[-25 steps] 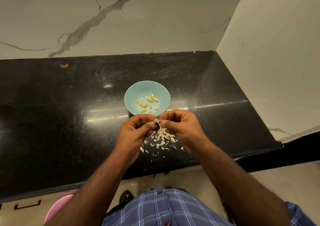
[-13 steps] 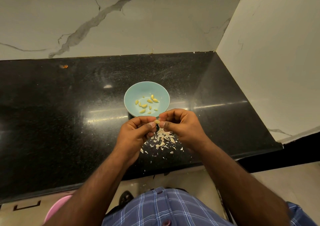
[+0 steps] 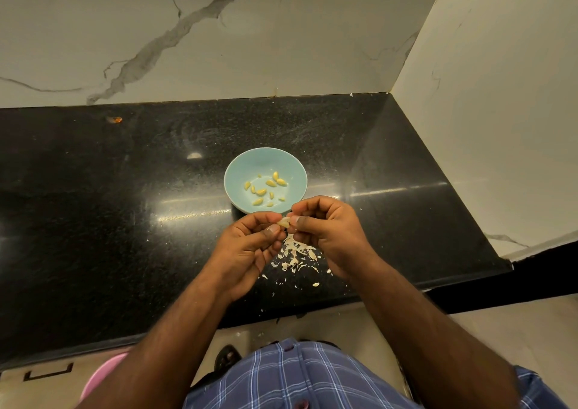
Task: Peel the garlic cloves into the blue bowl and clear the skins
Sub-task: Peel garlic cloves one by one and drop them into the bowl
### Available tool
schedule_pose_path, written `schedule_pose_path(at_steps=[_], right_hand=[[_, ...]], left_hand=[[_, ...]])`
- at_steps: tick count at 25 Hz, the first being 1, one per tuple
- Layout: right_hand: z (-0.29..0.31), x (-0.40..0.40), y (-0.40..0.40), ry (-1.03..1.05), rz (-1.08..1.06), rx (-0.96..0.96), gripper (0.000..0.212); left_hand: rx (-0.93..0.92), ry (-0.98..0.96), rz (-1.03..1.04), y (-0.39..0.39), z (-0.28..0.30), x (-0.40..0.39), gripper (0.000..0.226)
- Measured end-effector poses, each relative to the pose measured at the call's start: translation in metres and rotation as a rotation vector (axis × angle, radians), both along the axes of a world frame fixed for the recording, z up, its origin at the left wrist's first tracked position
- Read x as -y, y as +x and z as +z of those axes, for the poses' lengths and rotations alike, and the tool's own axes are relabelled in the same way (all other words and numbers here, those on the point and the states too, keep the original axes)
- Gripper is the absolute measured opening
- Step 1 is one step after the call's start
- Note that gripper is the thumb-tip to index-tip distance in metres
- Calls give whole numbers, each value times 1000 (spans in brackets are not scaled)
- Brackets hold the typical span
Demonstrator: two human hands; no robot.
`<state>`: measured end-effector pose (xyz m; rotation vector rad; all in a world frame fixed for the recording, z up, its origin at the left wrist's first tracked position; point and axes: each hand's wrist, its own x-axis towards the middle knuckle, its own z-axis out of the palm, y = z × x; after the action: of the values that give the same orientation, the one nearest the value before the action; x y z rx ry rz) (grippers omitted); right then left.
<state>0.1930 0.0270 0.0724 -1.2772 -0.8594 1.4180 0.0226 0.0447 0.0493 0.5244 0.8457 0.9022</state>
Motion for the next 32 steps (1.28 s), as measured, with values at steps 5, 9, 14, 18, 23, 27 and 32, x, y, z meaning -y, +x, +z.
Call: schedule_pose_path(at_steps=[5, 9, 14, 18, 23, 27, 32], right_hand=[[-3, 0, -3, 79, -14, 132, 14], [-5, -3, 1, 127, -40, 213, 16], [-14, -9, 13, 133, -3, 453, 18], [-20, -8, 19, 46, 77, 643, 20], [-16, -8, 15, 78, 57, 739, 12], [-17, -10, 0, 43, 238, 682, 15], [-15, -18, 10, -14, 72, 619, 14]], left_hand=[[-23, 15, -3, -1, -1, -1, 17], [-54, 25, 2, -4, -2, -2, 16], [-114, 9, 31, -6, -5, -6, 20], [-205, 20, 26, -7, -10, -8, 17], [-282, 61, 30, -5, -10, -8, 14], [-369, 175, 34, -2, -12, -10, 16], [-934, 456, -65, -14, -19, -14, 8]])
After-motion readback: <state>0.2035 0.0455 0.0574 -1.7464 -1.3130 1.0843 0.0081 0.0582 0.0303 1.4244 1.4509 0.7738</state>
